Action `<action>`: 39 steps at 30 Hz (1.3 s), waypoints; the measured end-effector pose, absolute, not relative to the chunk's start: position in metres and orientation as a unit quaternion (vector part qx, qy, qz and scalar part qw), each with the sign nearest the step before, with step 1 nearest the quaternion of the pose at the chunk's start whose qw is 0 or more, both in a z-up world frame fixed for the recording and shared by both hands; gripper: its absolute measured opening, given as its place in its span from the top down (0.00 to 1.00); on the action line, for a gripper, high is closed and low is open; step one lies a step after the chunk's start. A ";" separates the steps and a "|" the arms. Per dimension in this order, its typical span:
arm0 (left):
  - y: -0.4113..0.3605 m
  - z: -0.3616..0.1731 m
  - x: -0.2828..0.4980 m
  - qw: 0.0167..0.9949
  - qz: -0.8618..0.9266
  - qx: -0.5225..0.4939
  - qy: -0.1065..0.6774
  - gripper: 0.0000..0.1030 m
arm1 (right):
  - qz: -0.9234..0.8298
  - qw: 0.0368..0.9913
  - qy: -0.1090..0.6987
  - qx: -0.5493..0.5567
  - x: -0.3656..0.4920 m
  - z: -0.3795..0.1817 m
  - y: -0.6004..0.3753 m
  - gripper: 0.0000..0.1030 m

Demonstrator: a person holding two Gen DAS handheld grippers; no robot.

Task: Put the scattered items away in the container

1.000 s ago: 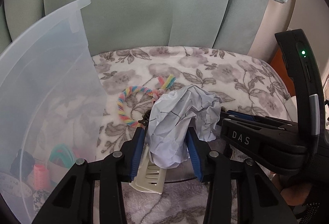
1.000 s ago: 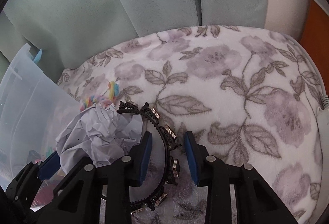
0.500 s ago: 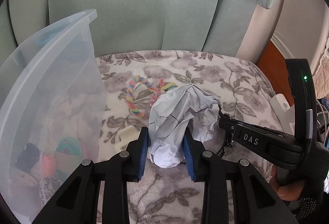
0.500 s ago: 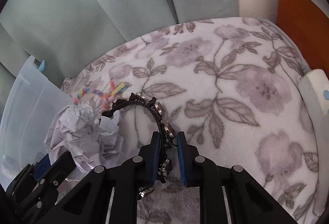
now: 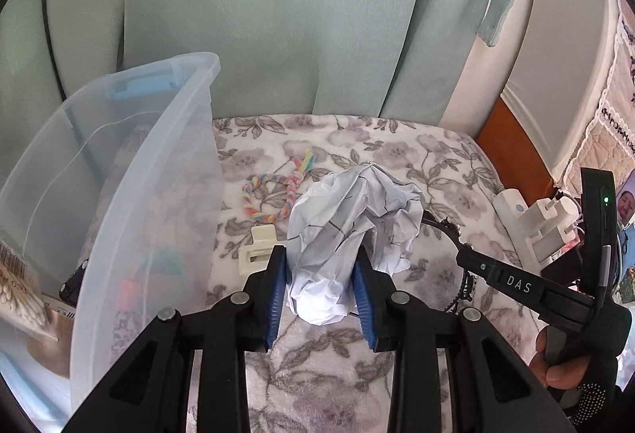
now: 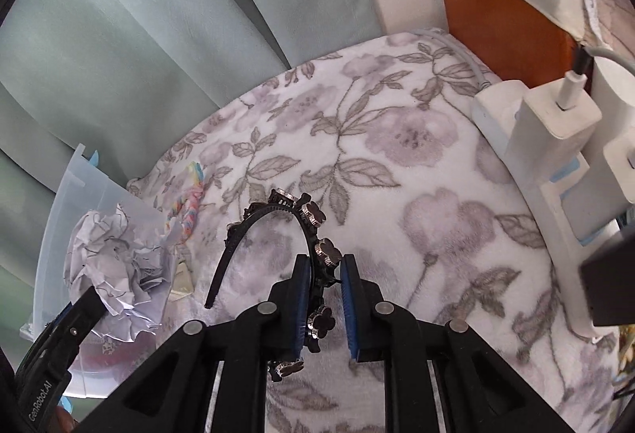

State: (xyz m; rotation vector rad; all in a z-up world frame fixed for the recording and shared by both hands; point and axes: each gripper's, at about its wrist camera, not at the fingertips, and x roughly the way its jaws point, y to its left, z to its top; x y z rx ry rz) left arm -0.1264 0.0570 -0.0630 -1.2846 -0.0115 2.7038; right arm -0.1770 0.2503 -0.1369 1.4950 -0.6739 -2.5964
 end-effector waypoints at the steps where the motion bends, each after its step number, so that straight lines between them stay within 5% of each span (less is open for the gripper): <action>1: 0.057 -0.060 -0.122 0.074 0.902 -0.426 -0.004 0.68 | -0.845 0.035 -0.219 0.486 -0.173 -0.135 0.251 0.83; 25: 0.046 -0.044 -0.097 0.064 0.905 -0.421 -0.020 0.68 | -0.827 -0.011 -0.170 0.535 -0.158 -0.166 0.242 0.82; 39: 0.032 -0.005 -0.069 0.064 0.922 -0.380 -0.030 0.68 | -0.868 0.010 -0.180 0.463 -0.128 -0.097 0.237 0.84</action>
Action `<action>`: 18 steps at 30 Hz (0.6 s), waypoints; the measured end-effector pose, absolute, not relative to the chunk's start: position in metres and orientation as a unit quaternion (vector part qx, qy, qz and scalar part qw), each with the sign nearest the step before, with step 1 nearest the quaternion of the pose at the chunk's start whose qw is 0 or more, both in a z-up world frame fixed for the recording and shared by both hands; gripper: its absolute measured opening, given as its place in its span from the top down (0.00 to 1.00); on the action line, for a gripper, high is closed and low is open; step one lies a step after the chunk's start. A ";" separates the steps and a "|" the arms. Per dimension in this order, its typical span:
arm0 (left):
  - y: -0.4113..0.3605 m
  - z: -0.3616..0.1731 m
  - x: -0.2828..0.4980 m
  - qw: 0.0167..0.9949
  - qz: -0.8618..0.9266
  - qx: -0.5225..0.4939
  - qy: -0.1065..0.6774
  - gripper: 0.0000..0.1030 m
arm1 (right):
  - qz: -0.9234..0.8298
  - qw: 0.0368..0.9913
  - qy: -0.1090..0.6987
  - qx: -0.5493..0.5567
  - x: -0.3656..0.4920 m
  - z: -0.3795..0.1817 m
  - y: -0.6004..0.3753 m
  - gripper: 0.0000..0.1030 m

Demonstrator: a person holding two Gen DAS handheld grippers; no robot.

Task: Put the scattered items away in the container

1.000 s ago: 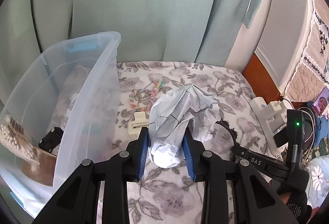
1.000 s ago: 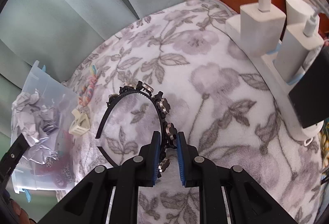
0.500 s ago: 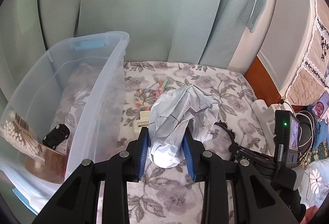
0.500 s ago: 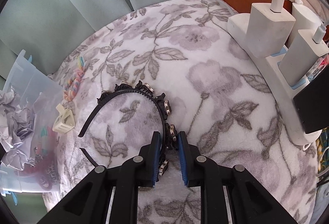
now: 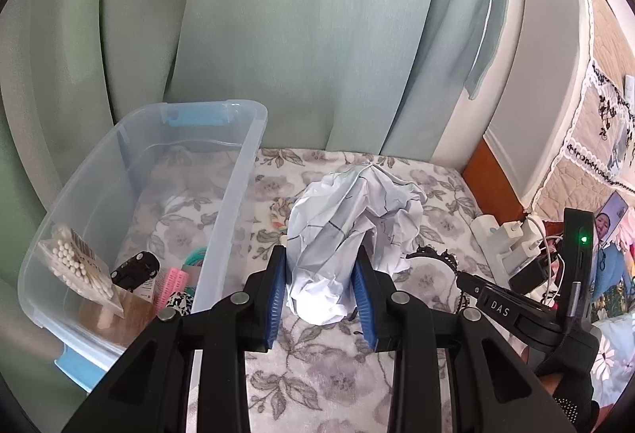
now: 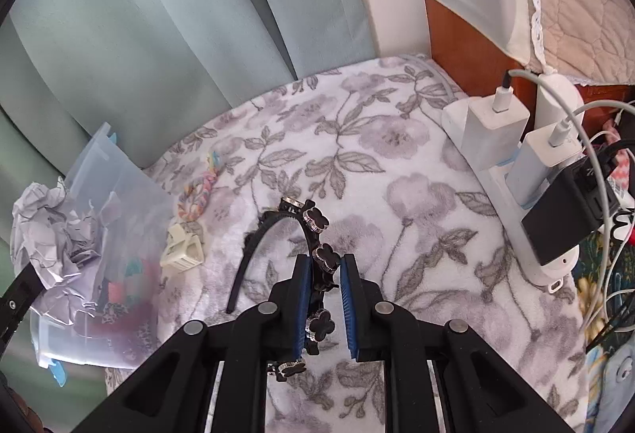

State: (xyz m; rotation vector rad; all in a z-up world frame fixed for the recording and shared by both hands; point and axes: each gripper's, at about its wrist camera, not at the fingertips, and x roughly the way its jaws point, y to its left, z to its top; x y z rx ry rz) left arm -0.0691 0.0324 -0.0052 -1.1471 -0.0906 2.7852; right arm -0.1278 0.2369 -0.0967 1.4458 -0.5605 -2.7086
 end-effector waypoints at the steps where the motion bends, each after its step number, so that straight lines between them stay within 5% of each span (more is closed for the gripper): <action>1: 0.031 -0.002 -0.066 0.064 0.923 -0.377 -0.031 0.68 | -0.871 0.012 -0.180 0.457 -0.124 -0.091 0.237 0.85; 18: 0.019 0.033 -0.024 0.066 0.938 -0.339 -0.039 0.67 | -0.901 0.025 -0.172 0.398 -0.079 -0.029 0.230 0.92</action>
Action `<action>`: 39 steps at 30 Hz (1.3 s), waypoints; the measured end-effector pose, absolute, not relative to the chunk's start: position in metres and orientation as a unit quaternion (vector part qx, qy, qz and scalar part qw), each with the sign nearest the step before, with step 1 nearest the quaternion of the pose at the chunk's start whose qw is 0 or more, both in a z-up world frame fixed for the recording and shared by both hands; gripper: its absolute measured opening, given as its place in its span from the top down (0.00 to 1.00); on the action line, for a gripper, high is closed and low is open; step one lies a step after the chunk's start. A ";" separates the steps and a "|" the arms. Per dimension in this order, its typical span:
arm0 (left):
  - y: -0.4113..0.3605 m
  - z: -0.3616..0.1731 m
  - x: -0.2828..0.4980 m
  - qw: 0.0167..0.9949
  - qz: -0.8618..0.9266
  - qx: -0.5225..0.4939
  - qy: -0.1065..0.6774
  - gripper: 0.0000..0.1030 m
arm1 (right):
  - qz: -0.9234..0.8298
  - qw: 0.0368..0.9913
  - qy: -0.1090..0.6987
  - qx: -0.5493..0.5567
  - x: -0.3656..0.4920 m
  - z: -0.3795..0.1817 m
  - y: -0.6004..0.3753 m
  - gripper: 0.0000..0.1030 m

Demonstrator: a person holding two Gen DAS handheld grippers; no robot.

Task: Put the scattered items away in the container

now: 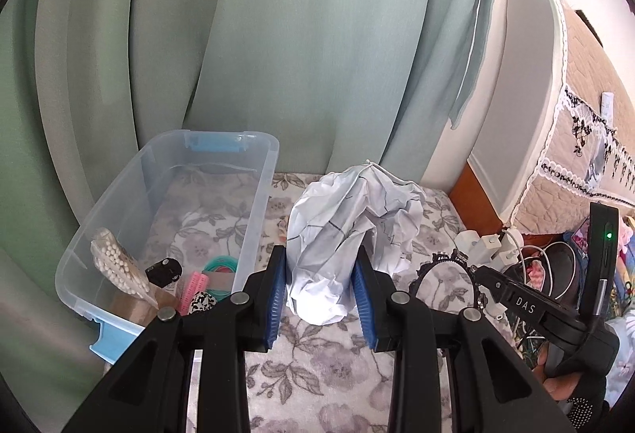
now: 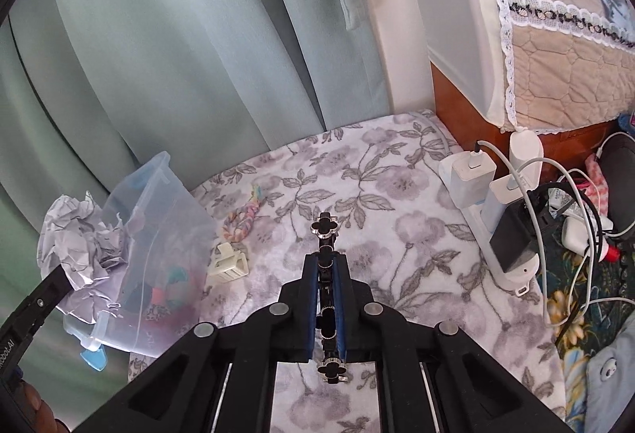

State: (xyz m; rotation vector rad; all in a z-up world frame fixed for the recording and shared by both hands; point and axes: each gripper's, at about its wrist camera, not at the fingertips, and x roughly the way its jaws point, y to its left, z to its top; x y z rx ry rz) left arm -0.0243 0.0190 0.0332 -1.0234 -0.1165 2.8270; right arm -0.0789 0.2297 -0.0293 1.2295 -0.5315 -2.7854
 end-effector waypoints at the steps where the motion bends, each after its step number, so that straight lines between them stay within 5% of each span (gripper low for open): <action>1: 0.018 0.034 -0.023 0.066 0.938 -0.338 -0.039 0.67 | -0.902 0.027 -0.172 0.396 -0.077 -0.027 0.230 0.92; 39: 0.011 0.031 -0.022 0.065 0.934 -0.348 -0.049 0.67 | -0.882 0.051 -0.169 0.437 -0.069 -0.054 0.225 0.87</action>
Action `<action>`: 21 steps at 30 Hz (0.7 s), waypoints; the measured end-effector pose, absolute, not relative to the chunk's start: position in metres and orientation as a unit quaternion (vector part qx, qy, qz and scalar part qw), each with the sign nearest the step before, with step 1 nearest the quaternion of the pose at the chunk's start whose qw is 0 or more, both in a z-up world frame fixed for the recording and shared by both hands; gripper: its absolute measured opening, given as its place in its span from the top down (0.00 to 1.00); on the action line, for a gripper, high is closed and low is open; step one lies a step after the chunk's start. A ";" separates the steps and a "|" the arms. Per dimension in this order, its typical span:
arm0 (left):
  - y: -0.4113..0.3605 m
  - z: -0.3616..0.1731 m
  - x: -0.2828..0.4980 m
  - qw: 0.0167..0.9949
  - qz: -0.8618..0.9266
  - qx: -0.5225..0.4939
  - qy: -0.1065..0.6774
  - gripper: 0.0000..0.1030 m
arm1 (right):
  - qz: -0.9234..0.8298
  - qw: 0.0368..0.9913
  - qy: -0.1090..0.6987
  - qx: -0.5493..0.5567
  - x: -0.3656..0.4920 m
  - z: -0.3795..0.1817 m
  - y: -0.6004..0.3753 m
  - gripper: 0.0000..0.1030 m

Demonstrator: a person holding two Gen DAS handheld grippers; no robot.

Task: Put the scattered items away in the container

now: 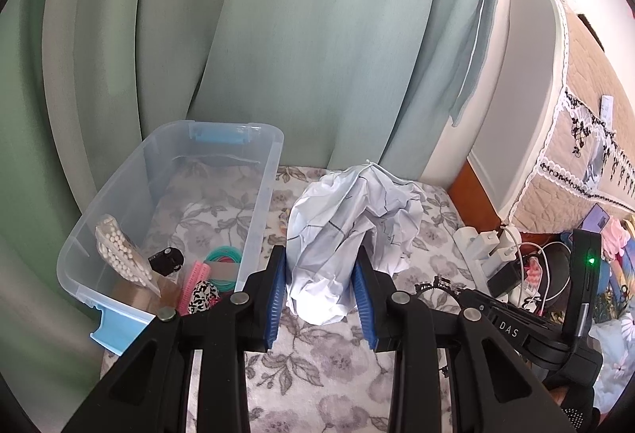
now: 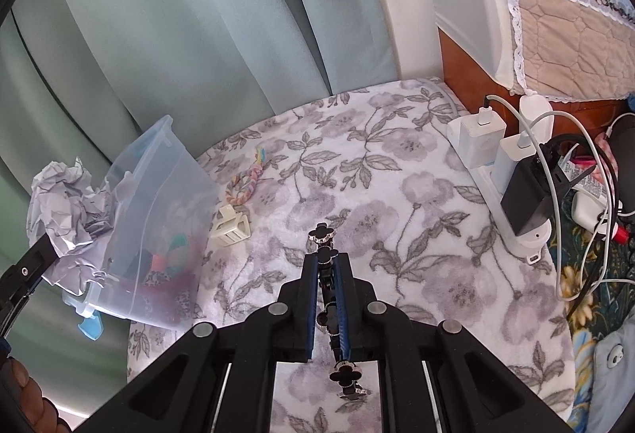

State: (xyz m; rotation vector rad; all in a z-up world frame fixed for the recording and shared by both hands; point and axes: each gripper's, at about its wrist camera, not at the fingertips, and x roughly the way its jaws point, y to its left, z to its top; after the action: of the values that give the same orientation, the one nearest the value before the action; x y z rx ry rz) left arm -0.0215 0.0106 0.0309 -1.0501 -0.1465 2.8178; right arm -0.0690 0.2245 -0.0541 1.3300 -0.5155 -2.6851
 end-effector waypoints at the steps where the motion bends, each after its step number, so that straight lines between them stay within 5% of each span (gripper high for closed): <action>1: 0.010 0.031 -0.022 0.066 0.934 -0.348 -0.048 0.67 | -0.882 0.054 -0.171 0.436 -0.068 -0.054 0.224 0.86; 6: 0.011 0.031 -0.021 0.067 0.934 -0.348 -0.048 0.67 | -0.882 0.059 -0.172 0.434 -0.067 -0.054 0.223 0.77; 8: 0.013 0.030 -0.021 0.067 0.933 -0.349 -0.049 0.67 | -0.882 0.063 -0.172 0.434 -0.067 -0.054 0.223 0.65; 21: 0.016 0.027 -0.026 0.069 0.930 -0.358 -0.054 0.67 | -0.863 0.142 -0.232 0.425 -0.066 -0.058 0.227 0.67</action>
State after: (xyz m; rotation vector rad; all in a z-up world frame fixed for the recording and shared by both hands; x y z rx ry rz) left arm -0.0262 0.0158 0.0269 -1.0770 -0.1616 2.7987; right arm -0.0657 0.2268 -0.0577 1.2282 -0.6706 -2.4915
